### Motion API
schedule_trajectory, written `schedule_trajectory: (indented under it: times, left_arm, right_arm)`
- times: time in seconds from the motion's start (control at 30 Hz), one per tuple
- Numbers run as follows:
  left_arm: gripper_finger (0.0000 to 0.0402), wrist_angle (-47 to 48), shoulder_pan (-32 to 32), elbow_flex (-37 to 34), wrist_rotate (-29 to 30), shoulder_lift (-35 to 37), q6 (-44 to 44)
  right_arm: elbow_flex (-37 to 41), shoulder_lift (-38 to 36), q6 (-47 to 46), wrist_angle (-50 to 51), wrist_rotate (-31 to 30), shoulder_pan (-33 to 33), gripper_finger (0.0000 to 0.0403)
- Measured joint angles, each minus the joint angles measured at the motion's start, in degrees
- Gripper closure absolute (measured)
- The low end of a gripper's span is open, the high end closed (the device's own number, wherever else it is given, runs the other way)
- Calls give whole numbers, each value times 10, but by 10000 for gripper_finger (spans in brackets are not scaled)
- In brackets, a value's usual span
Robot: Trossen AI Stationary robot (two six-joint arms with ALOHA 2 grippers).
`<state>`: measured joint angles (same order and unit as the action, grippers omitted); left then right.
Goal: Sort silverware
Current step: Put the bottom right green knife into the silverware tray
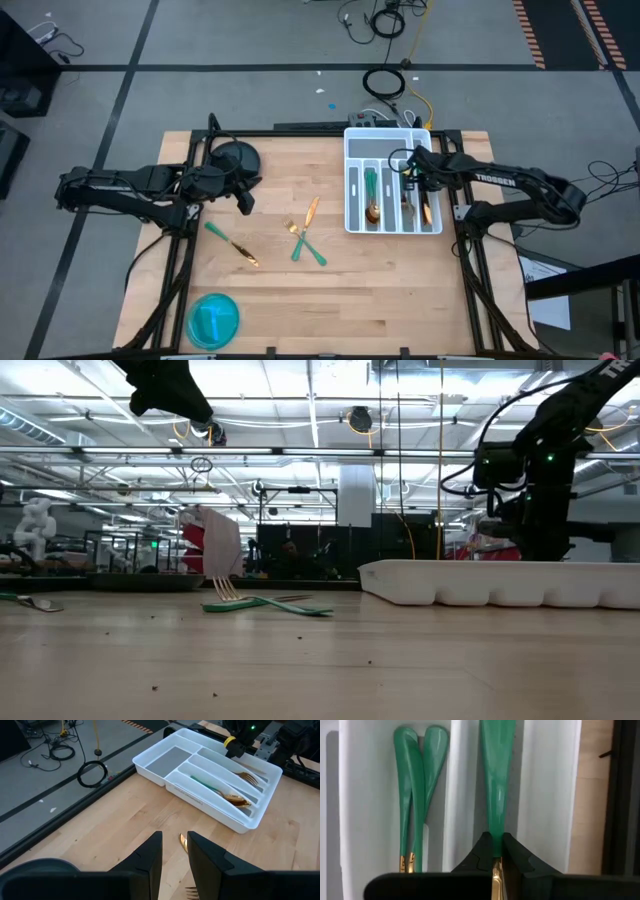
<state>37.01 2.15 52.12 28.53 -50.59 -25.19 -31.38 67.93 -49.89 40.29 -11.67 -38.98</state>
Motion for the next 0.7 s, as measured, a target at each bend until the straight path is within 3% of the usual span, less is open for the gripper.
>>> schedule_trajectory:
  times: [0.47, 0.7]
  left_arm:
    - [304, 0, 0, 0, 0, 0, 0]
    - [304, 0, 0, 0, 0, 0, 0]
  right_arm:
    - [0, 32, -1, -14, -4, 0, 400]
    - [0, 32, -3, -13, -17, 1, 359]
